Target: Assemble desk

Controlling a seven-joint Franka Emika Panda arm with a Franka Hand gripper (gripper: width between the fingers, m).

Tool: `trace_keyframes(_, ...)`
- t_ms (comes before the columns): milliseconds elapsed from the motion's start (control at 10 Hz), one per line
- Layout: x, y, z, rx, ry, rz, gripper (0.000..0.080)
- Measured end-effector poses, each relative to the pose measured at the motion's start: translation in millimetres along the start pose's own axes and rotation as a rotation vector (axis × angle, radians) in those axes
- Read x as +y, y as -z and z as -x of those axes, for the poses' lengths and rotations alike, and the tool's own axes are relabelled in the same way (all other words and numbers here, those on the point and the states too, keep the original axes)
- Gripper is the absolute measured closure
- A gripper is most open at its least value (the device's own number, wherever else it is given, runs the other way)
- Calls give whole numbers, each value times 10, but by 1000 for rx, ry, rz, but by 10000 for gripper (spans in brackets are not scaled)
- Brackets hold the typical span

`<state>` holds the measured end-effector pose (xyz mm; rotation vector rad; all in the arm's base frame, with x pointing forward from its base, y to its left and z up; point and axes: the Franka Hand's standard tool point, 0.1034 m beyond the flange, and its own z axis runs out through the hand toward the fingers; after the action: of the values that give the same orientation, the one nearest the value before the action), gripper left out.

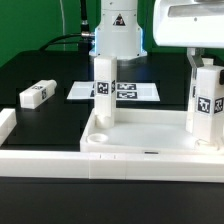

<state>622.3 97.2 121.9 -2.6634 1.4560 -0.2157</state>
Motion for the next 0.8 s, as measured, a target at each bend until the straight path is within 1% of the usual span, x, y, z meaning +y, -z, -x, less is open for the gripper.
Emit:
trace_keyframes(500,11,-4,-20,-4,-311,-6,509)
trace_keyframes(700,12,-6,-20,-3,-273,-5,509)
trace_keyframes(800,21,-17,-15,-6,-245,4,263)
